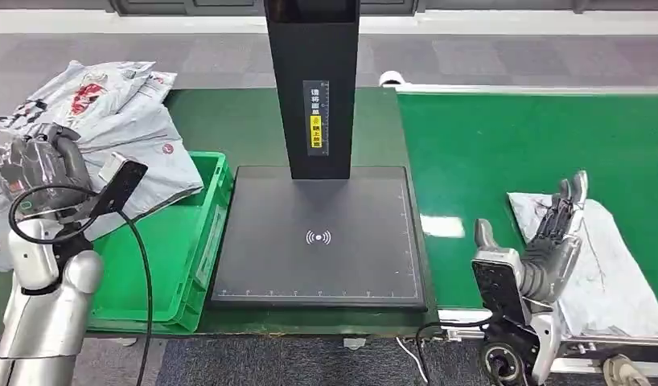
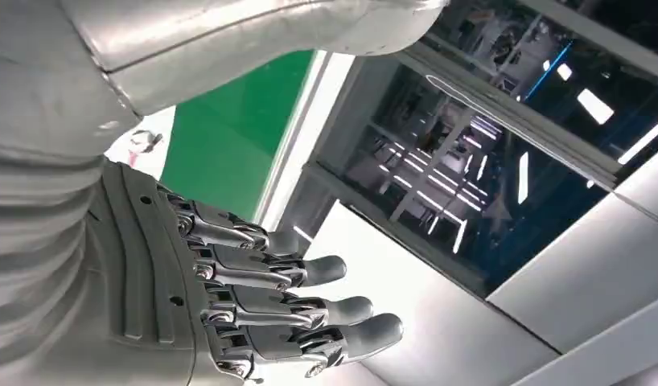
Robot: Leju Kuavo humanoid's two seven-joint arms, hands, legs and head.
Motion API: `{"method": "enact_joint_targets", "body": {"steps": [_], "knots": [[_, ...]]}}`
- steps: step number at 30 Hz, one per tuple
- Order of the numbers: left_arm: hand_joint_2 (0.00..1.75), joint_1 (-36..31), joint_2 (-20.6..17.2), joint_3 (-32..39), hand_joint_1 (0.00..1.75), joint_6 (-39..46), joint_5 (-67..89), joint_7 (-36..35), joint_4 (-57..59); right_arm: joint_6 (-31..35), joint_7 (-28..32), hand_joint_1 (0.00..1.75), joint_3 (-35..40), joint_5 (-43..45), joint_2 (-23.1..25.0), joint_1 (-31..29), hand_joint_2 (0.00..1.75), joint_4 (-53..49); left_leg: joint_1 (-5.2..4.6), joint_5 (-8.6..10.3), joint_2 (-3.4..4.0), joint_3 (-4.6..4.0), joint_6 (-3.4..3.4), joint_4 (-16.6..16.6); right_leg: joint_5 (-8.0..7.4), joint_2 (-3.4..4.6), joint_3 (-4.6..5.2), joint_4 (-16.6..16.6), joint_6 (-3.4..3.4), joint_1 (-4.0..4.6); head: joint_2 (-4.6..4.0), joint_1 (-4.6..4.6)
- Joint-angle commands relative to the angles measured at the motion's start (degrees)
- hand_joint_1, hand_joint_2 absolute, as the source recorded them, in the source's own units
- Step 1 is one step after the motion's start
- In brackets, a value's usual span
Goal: Moved the parcel from conveyor to table for the left to box.
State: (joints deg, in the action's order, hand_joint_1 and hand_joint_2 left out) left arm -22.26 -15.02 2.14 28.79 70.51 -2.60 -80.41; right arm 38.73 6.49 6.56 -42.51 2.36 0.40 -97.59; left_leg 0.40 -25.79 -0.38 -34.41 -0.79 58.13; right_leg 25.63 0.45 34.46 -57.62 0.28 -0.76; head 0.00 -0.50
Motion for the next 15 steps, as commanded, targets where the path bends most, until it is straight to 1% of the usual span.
{"method": "enact_joint_targets", "body": {"steps": [1, 2, 3, 4, 5, 7, 8, 9, 15], "knots": [[1.75, 1.7, 0.3, 4.6, 1.75, -1.6, 1.7, -2.1, 6.7, -0.7, -0.5, 0.0, -2.5, -0.3, 0.5, -0.5, 1.75, 0.4, 0.03, 0.01, 0.06, 0.35, 0.04, -0.3, -0.03, -0.05, -0.37, 0.3, -0.04, 0.06, 0.0, 0.0], [1.75, 2.4, 0.3, 4.9, 1.75, -1.6, 1.7, -1.9, 7.4, -0.9, -0.6, 0.0, -2.5, -0.5, 0.5, -0.4, 1.75, 0.3, 0.02, 0.03, 0.17, 0.5, 0.03, -0.4, -0.06, 0.04, -0.47, 0.4, -0.06, 0.06, 0.0, 0.0], [1.75, 3.4, 0.7, 5.2, 1.75, -1.6, 1.5, -2.0, 7.7, -1.0, -0.6, 0.0, -2.5, -0.7, 0.5, -0.1, 1.75, 0.1, -0.05, -0.02, 0.18, 0.3, 0.02, -0.2, -0.01, 0.12, -0.23, 0.1, -0.02, -0.04, 0.0, 0.0], [1.75, 4.0, 1.1, 5.1, 1.75, -2.0, 2.0, -1.6, 7.7, -1.0, -0.5, 0.0, -2.5, -0.8, 0.6, 0.0, 1.75, 0.1, -0.04, -0.02, 0.22, 0.38, 0.01, -0.3, -0.02, 0.15, -0.31, 0.2, -0.04, -0.03, 0.0, 0.0], [1.75, 4.3, 1.5, 4.6, 0.0, -1.9, 3.5, -1.9, 7.8, -1.2, -0.5, 0.0, -2.4, -0.8, 0.6, -0.2, 1.75, 0.2, -0.07, -0.02, 0.13, 0.27, 0.01, -0.2, 0.01, 0.08, -0.23, 0.1, -0.02, -0.07, 0.0, 0.0], [1.75, 3.9, 2.9, 4.0, 0.0, -3.8, 6.6, -3.8, 8.3, -1.6, -0.5, 0.0, -2.3, -0.9, 0.7, -1.1, 1.75, 0.7, -0.02, -0.01, 0.13, 0.39, 0.0, -0.3, 0.0, 0.04, -0.34, 0.2, -0.05, -0.01, -0.02, 0.0], [1.75, 3.7, 3.2, 3.7, 0.0, -4.3, 7.1, -4.1, 8.5, -1.8, -0.6, 0.0, -2.2, -1.0, 0.8, -1.5, 1.75, 0.9, -0.01, -0.02, 0.04, 0.22, 0.0, -0.1, 0.02, -0.04, -0.21, 0.1, -0.02, -0.01, 0.0, 0.0], [1.75, 3.0, 3.8, 3.3, 0.0, -5.0, 7.3, -4.3, 9.2, -2.3, -0.9, 0.0, -2.1, -1.2, 1.1, -2.5, 1.75, 1.4, -0.02, 0.0, -0.02, 0.25, 0.01, -0.2, 0.02, -0.11, -0.25, 0.2, -0.02, -0.01, 0.0, 0.0], [1.75, 0.7, 4.6, 1.8, 0.0, -8.3, 6.7, -4.4, 12.3, -2.5, -1.5, 0.0, -2.0, -1.8, 0.7, -4.1, 1.75, 2.5, 0.0, 0.03, -0.06, 0.11, 0.01, -0.1, -0.01, -0.12, -0.15, 0.1, -0.01, 0.0, 0.0, 0.0]]}}
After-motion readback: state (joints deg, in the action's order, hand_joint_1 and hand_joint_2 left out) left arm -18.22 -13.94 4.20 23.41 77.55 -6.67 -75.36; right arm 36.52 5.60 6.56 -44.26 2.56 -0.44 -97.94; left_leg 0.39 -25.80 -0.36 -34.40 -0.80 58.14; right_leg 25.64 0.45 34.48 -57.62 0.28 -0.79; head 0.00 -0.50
